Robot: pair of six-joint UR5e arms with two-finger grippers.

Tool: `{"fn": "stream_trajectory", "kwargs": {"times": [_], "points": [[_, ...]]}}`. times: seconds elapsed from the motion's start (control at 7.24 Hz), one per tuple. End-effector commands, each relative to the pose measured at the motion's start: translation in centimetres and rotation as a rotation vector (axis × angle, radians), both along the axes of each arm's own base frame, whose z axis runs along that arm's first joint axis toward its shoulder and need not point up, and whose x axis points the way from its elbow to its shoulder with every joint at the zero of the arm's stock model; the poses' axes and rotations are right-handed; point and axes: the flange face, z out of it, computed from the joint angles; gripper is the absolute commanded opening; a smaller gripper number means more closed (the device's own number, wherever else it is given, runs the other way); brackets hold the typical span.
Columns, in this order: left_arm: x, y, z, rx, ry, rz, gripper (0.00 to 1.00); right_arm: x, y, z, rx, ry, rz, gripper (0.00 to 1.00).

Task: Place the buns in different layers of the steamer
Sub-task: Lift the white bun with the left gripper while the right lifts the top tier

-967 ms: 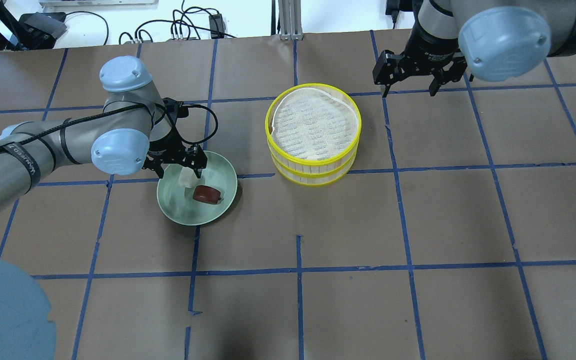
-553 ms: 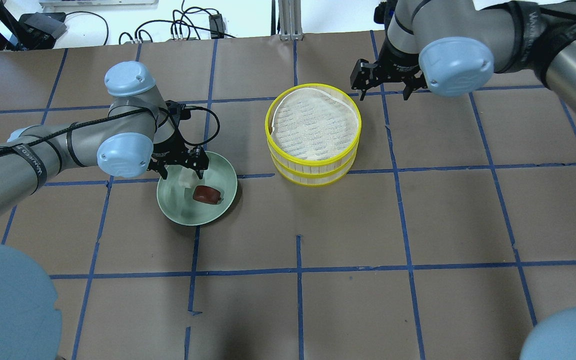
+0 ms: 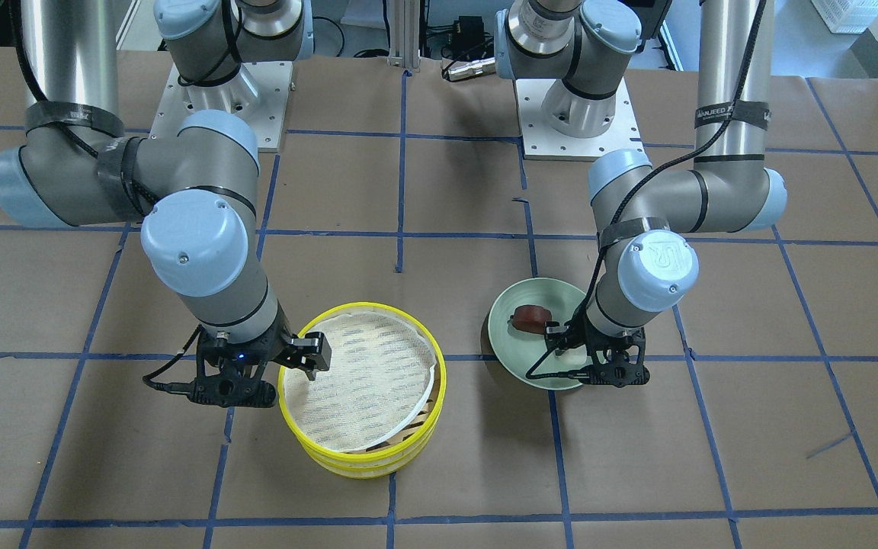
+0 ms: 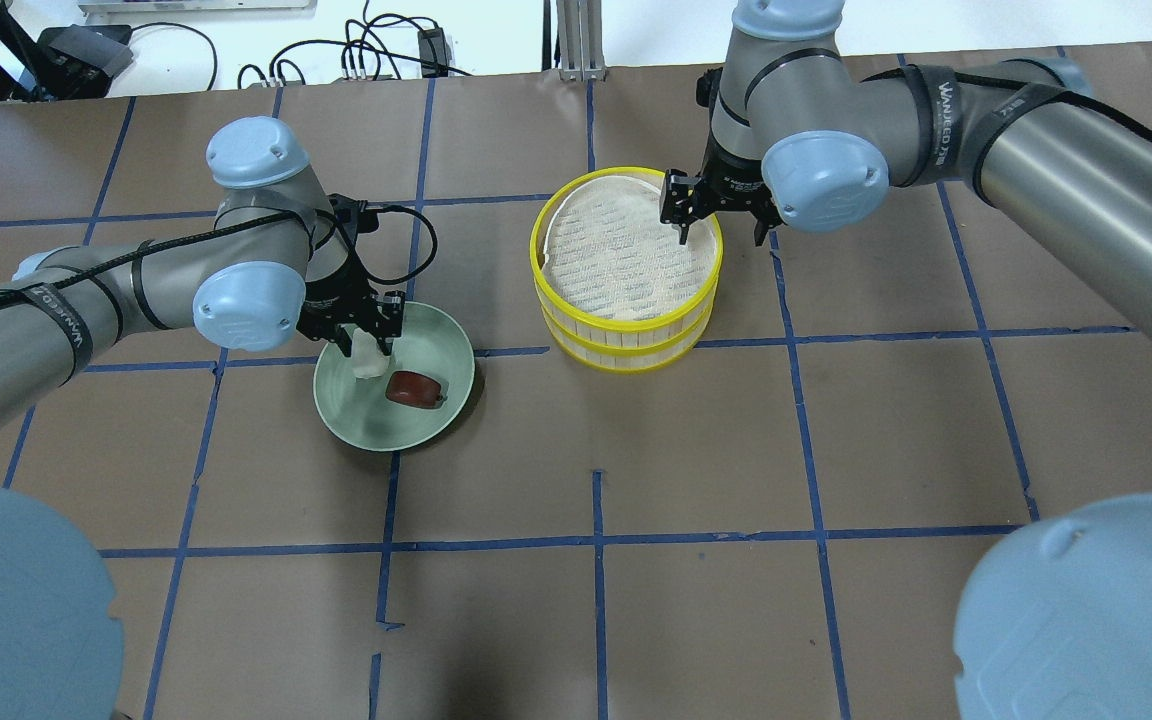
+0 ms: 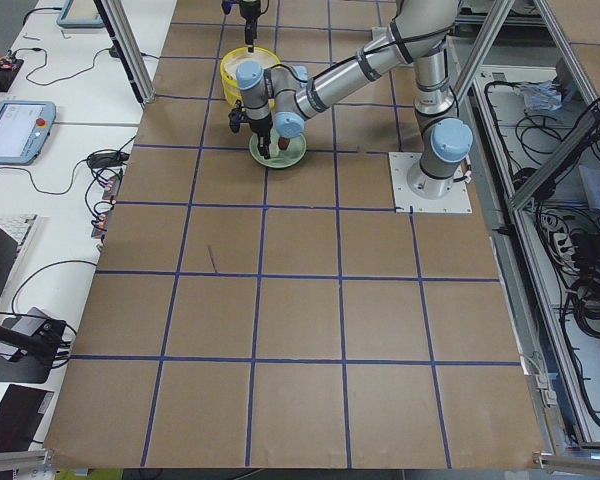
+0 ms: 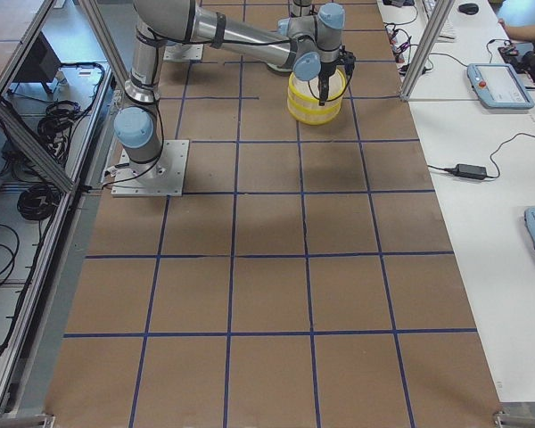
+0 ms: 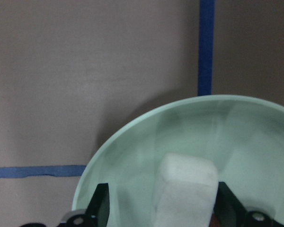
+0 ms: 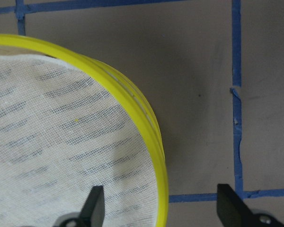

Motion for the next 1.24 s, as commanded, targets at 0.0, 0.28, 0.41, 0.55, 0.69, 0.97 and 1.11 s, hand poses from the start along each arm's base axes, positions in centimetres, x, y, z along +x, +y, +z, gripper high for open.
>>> {"fn": "stream_trajectory", "kwargs": {"times": [0.0,0.28,0.41,0.55,0.69,0.97,1.11], "points": [[0.0,0.0,0.2,-0.004,-0.005,0.033,0.07,0.3,0.3,-1.4,0.03,0.002,-0.003,0.29],[-0.3,-1.6,4.3,-0.081,-0.016,0.031,0.06,0.2,0.3,-1.1,0.025,0.008,-0.009,0.15],[-0.6,-1.6,9.0,-0.068,-0.012,0.023,0.06,0.1,0.7,-1.2,0.049,0.011,-0.001,0.09],[-1.9,-0.5,15.1,-0.094,-0.01,0.001,0.06,0.0,0.7,-0.9,0.052,0.013,0.003,0.08],[-2.2,1.5,20.7,-0.073,-0.009,-0.004,0.06,-0.1,0.9,-0.1,0.058,0.014,0.011,0.08],[-3.0,4.0,25.1,-0.029,-0.003,-0.013,0.06,-2.7,1.8,4.0,0.037,0.021,0.072,0.08],[-3.5,4.1,24.8,-0.021,0.034,0.018,0.06,-6.9,1.3,4.6,0.067,0.046,0.049,0.08]]}}
